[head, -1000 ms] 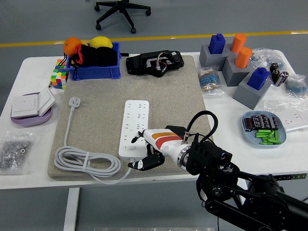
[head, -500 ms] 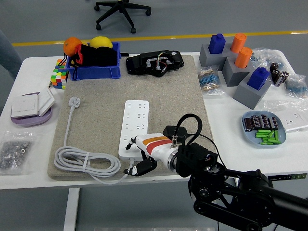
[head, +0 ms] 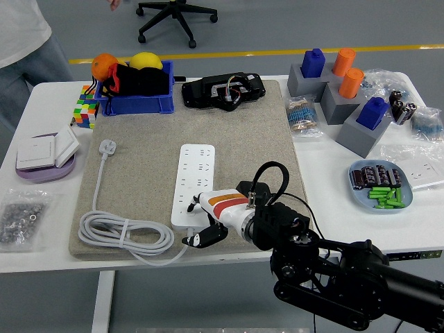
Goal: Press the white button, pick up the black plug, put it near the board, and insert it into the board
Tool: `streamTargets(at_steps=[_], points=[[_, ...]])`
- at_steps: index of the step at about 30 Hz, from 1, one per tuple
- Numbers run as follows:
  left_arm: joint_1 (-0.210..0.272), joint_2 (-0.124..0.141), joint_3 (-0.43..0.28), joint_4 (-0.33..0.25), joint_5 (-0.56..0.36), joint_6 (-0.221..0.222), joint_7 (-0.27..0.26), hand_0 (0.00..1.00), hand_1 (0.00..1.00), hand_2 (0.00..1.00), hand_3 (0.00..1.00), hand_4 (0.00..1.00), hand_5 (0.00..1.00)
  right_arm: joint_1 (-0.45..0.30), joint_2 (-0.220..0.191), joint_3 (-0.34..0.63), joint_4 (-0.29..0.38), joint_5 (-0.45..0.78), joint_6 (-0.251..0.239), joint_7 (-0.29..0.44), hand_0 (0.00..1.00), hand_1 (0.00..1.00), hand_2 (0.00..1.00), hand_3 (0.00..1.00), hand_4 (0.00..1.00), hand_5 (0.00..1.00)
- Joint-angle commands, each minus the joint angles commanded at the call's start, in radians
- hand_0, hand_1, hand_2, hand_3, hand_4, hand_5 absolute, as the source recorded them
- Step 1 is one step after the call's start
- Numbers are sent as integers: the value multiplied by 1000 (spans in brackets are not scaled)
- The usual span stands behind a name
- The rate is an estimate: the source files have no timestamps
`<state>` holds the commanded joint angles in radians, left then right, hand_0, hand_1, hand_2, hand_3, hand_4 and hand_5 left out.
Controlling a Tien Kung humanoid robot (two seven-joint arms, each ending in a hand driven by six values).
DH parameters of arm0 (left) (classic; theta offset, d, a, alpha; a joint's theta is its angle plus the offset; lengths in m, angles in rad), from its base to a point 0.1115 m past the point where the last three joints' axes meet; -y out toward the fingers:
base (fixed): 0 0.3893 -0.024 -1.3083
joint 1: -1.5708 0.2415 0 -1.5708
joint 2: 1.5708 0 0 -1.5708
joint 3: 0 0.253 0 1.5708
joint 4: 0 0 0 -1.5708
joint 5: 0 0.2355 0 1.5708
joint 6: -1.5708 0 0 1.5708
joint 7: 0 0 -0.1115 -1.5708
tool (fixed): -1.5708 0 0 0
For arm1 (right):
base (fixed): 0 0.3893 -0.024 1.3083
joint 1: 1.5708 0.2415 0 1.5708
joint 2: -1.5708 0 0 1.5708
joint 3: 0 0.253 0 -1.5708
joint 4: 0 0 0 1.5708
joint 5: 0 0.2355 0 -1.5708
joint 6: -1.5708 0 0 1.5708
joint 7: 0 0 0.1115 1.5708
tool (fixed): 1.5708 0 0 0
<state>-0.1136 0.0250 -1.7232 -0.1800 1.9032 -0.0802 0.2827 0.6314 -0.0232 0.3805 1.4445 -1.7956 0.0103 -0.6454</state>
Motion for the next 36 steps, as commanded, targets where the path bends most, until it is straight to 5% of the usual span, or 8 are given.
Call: streamTargets(at_steps=[23, 36], points=[[-1, -3, -4, 0, -2, 2, 0, 625, 630, 635, 693, 559, 394, -8, 1, -15, -34, 41, 5, 0, 224, 116, 179, 749, 885, 559], [2, -4, -7, 0, 2, 2, 0, 625, 630, 635, 692, 559, 396, -25, -2, 154, 112, -53, -10, 0, 239, 130, 188, 747, 886, 558]])
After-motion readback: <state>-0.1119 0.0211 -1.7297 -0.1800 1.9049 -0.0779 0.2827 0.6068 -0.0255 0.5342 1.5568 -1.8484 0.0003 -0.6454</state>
